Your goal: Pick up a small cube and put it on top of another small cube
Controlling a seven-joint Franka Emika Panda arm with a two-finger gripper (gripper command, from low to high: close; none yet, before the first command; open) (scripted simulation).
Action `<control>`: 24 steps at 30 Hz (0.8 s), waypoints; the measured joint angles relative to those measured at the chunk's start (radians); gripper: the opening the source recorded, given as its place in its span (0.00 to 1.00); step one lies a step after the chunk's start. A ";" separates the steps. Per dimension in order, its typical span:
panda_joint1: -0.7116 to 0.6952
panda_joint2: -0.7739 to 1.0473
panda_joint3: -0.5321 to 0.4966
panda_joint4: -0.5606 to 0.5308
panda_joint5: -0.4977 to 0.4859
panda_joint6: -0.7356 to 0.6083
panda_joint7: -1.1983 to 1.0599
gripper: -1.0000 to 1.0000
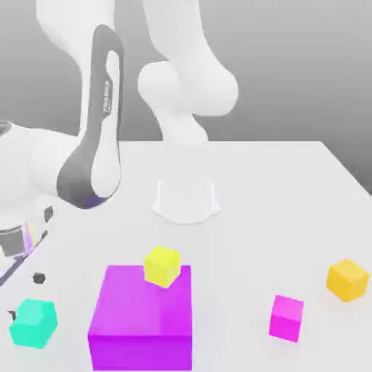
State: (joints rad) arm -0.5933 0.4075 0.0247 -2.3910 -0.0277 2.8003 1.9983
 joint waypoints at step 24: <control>0.166 -0.491 0.085 -0.217 -0.061 -0.298 -0.162 0.00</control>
State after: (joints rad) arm -0.4277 -0.0834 0.1094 -2.6081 -0.0884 2.5027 1.8363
